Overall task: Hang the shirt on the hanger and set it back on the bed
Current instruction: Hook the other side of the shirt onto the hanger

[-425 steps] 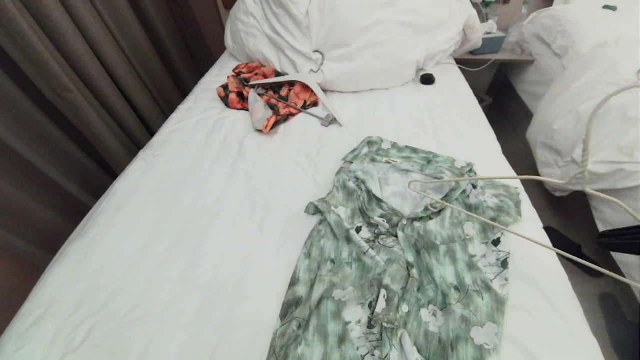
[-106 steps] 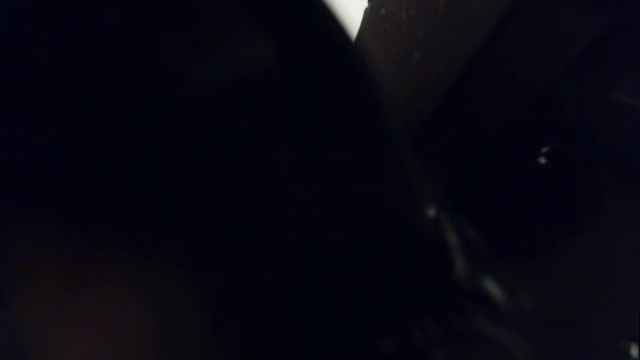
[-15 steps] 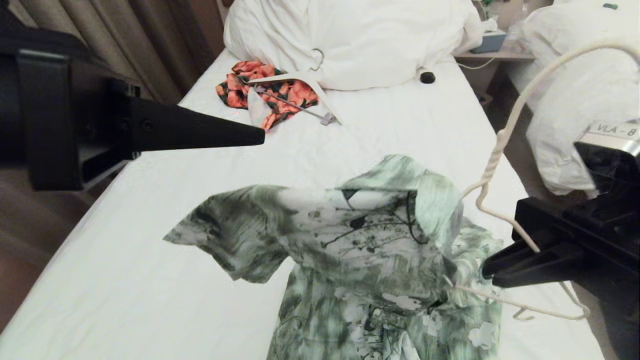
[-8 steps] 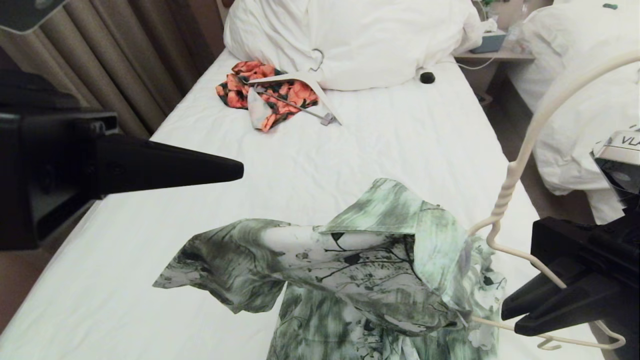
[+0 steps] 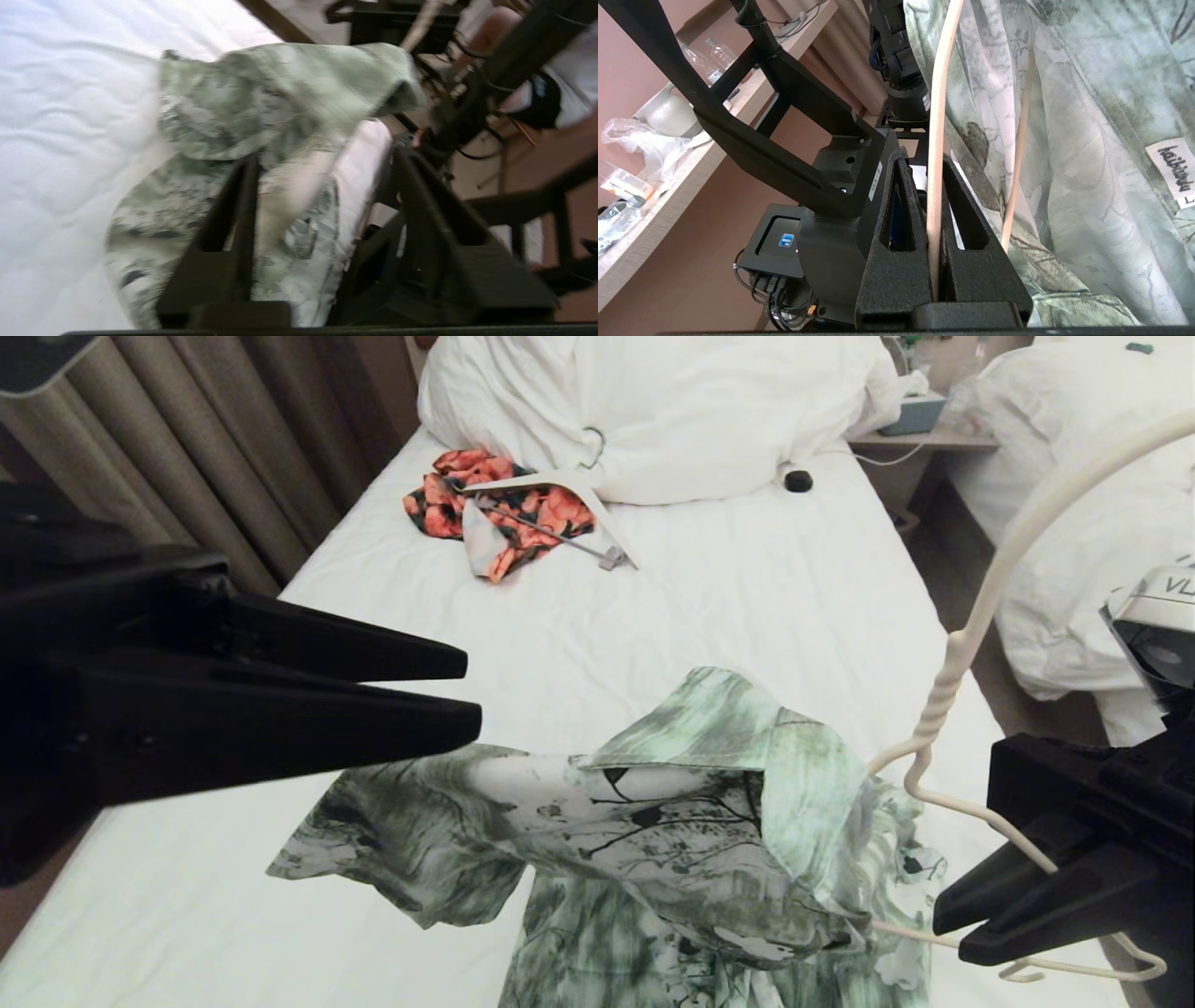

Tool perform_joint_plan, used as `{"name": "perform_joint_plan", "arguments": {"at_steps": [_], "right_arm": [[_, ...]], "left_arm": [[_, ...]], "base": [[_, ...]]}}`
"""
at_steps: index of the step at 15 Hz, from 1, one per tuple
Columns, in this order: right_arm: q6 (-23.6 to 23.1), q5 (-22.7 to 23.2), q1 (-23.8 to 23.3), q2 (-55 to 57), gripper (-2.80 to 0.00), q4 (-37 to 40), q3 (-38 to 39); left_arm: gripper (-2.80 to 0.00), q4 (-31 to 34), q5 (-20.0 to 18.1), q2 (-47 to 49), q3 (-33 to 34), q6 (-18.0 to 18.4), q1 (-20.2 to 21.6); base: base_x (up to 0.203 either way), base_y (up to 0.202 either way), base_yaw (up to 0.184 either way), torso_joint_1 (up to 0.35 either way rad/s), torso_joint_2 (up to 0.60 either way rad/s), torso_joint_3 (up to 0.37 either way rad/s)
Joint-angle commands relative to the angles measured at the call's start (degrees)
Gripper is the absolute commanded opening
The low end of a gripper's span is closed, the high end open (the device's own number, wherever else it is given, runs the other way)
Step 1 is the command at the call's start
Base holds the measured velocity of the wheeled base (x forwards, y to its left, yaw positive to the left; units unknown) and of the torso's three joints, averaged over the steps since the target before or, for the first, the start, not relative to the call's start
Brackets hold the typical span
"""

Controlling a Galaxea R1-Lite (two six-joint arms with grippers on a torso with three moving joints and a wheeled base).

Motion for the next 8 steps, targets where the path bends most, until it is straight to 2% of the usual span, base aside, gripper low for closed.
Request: {"name": "perform_joint_plan", "arguments": {"at_steps": [1,3,5,8], "right_arm": [[-0.2,0.4,0.2,0.4,-2.80,0.1,-0.3],[-0.1,0.5,0.2,0.9,-2.80,0.1,-1.1],[-0.1,0.6,0.3,0.8,-2.80,0.2,-1.7],[2.8,0.5,1.2,0.0,-2.80,0.2,-3.6]], "left_arm": [[0.00,0.2,0.0,-0.1,-0.1,0.6,-2.7],[0.00,0.2,0.0,0.6,0.0,2.9,-4.2],[0.00,-0.5,0.3,3.0,0.0,3.6,-5.4],[0.00,-5.6,2.8,6.5,0.3,4.2,-6.0]], "base": [[0.000,0.000,0.000,0.000,0.00,0.000],[0.000,0.000,0.000,0.000,0.00,0.000],[0.000,0.000,0.000,0.000,0.00,0.000],[0.000,0.000,0.000,0.000,0.00,0.000]]}}
